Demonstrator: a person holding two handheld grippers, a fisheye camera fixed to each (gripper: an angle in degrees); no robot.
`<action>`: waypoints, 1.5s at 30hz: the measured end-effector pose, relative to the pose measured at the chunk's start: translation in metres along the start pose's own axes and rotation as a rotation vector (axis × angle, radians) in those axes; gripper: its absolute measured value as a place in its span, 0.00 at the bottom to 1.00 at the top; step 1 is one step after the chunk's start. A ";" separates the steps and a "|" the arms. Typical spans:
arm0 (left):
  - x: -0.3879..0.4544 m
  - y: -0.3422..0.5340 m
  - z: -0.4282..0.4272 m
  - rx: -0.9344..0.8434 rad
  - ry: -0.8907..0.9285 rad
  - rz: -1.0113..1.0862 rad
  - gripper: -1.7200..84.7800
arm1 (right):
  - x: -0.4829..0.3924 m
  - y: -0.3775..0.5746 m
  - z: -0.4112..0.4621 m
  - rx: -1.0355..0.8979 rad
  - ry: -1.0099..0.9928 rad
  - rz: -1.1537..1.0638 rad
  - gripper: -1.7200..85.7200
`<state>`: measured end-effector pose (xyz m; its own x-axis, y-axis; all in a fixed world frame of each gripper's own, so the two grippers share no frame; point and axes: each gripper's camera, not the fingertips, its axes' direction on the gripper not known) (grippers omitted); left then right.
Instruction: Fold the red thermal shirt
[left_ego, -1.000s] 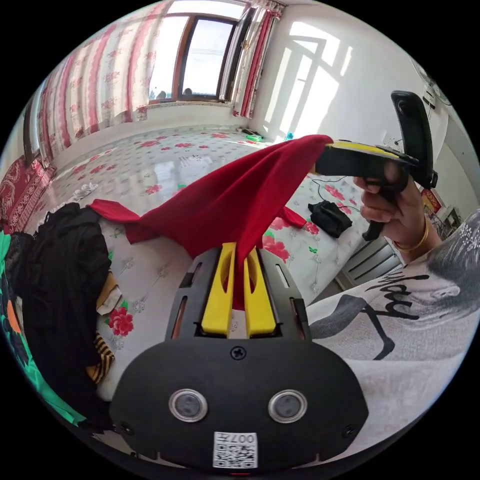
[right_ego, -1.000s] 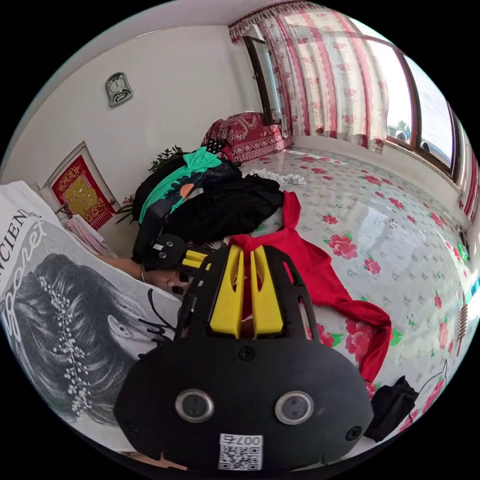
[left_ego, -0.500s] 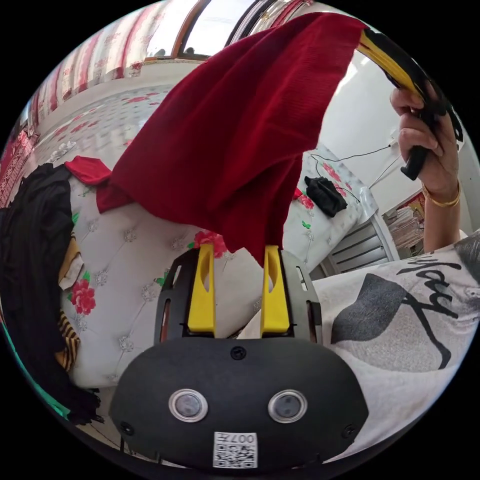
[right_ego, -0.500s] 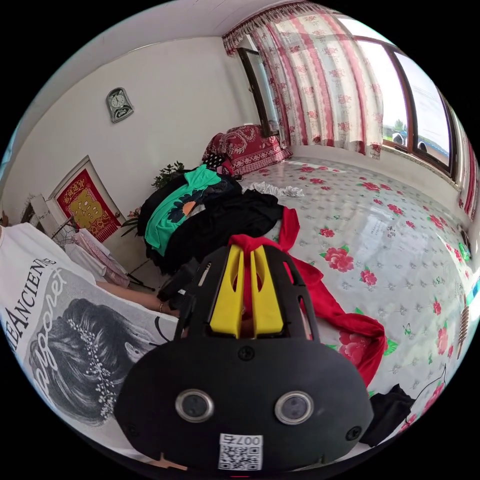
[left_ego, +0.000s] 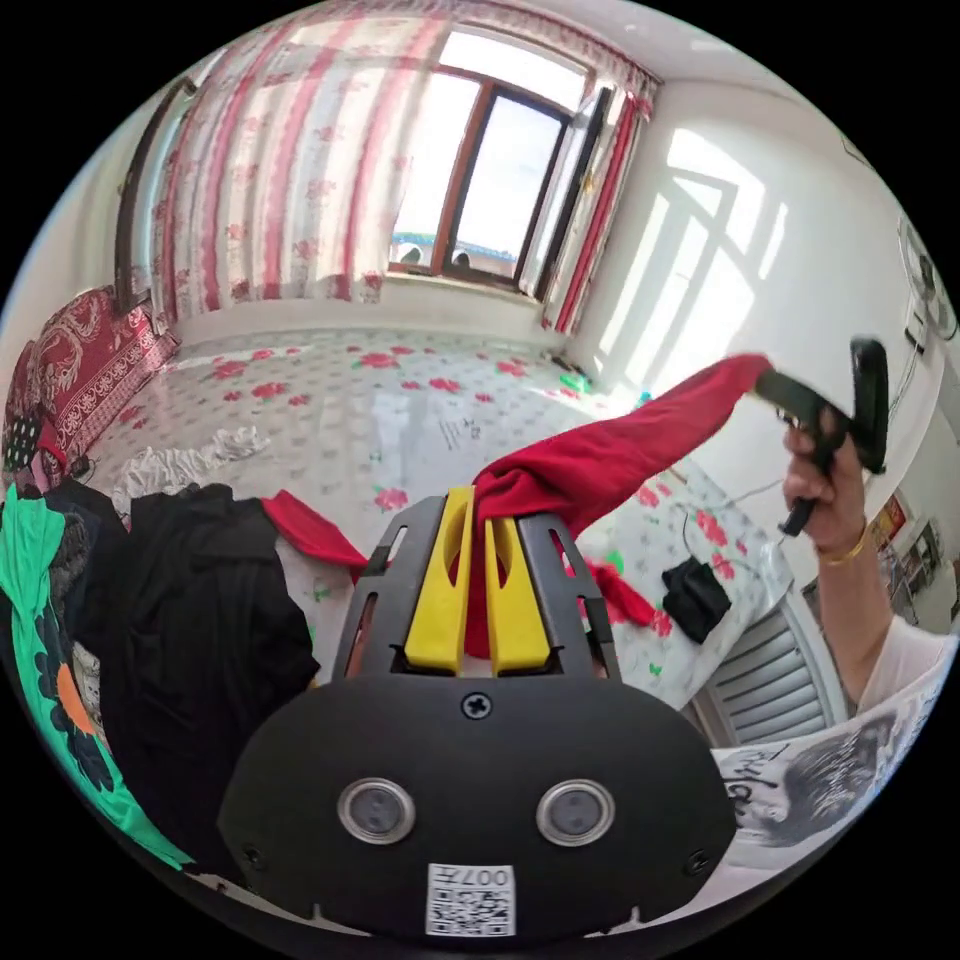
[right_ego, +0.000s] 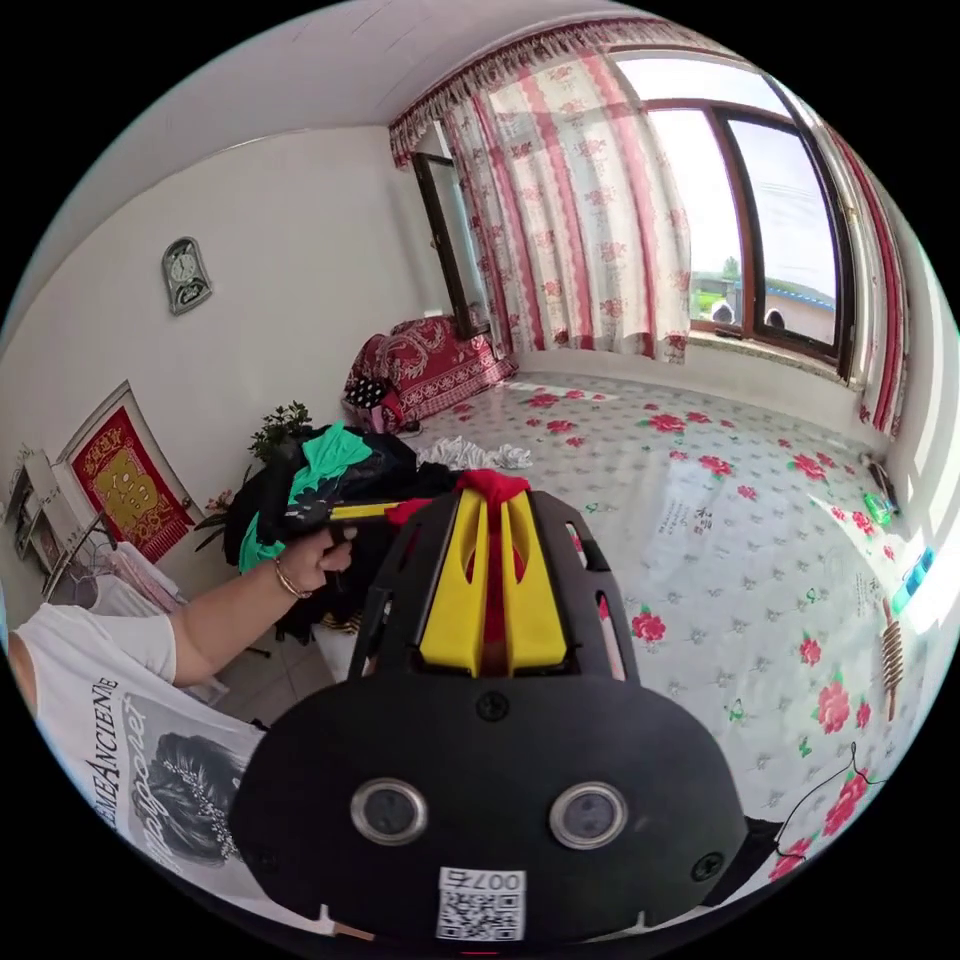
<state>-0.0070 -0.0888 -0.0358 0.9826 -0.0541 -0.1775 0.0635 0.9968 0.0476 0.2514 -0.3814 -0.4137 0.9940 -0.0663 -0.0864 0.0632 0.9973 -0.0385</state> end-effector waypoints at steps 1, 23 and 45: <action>0.012 -0.030 -0.042 0.109 0.023 0.035 0.01 | -0.001 -0.010 -0.033 0.071 0.002 -0.025 0.02; 0.057 0.376 0.210 -0.861 -0.144 0.064 0.02 | 0.050 0.409 0.174 -0.685 0.073 0.294 0.09; -0.024 0.427 0.263 -0.802 -0.144 -0.234 0.16 | 0.025 0.427 0.508 -1.008 0.101 -0.328 0.07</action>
<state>0.0427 0.3232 0.2469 0.9757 -0.2166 0.0337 0.1785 0.6954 -0.6961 0.3487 0.0593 0.0739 0.9269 -0.3753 -0.0027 0.1777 0.4452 -0.8776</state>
